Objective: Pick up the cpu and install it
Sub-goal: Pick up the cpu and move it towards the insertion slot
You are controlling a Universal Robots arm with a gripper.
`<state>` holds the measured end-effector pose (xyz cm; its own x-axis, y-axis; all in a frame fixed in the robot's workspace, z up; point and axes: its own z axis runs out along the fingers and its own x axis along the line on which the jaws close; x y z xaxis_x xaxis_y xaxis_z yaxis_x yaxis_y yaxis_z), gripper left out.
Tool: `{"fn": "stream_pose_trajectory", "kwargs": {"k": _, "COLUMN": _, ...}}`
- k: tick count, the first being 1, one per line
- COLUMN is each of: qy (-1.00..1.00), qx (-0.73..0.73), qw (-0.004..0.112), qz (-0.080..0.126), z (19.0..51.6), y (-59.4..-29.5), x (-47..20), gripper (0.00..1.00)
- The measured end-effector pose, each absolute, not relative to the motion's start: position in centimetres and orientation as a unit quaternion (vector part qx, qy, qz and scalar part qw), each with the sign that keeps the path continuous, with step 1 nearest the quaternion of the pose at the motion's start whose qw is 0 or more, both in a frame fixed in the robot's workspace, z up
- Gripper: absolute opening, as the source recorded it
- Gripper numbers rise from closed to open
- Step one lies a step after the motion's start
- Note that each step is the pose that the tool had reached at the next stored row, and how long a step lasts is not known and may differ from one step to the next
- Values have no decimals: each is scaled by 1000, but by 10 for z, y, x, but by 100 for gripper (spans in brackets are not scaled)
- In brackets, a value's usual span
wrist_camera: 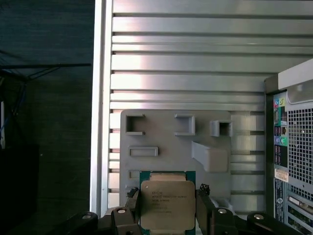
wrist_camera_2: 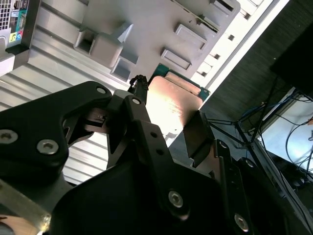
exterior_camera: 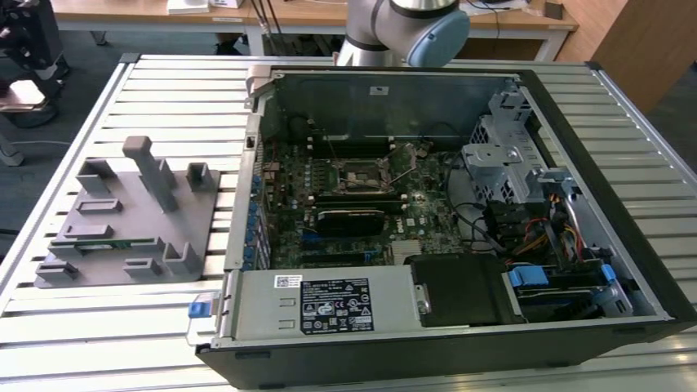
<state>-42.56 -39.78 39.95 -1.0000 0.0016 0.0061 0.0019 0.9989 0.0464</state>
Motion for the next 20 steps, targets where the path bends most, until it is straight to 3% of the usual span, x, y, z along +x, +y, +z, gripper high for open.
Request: {"fn": "stream_pose_trajectory", "kwargs": {"k": 20, "qy": -1000, "qx": -1, "qw": 3, "qz": -23, "z": 395, "y": -398, "x": -391, "gripper": 54}}
